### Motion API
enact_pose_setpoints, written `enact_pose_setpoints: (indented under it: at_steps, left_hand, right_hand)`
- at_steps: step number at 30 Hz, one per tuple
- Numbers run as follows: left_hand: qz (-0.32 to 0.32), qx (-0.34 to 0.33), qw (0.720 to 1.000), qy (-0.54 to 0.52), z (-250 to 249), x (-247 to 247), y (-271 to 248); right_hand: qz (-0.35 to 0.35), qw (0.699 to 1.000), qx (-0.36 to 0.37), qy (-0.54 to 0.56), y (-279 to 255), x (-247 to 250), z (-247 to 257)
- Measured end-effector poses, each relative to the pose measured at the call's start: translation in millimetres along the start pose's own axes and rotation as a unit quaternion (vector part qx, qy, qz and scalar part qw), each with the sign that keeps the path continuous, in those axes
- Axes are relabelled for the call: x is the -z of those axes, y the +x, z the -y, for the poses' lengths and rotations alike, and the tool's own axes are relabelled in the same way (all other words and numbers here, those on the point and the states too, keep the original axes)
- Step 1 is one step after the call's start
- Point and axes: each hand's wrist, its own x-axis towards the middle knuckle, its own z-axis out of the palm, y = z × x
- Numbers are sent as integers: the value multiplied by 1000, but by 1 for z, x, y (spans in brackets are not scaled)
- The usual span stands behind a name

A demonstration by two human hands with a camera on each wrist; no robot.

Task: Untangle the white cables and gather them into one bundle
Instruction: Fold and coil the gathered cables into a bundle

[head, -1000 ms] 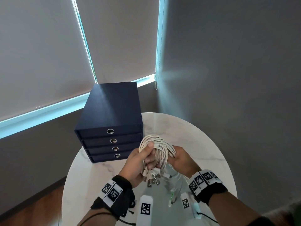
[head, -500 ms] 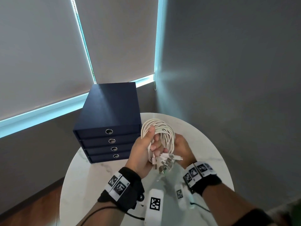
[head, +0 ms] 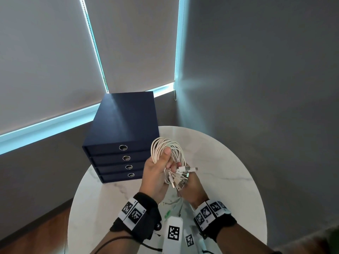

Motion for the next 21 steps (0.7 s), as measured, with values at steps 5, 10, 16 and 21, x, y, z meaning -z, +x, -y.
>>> enact_pose_setpoints:
  at_steps: [5, 10, 16, 21]
  left_hand:
    - [-47, -22, 999, -12, 0, -2, 4]
    - [-103, -85, 991, 28, -1, 7, 14]
    - [-139, -119, 977, 106, 10, 21, 8]
    - [-126, -127, 962, 206, 17, 32, 4]
  right_hand:
    - [8, 999, -39, -25, -5, -5, 8]
    - [78, 992, -79, -60, -18, -14, 2]
    - [155, 975, -135, -88, -24, -16, -3]
    - [200, 961, -190, 30, -26, -11, 8]
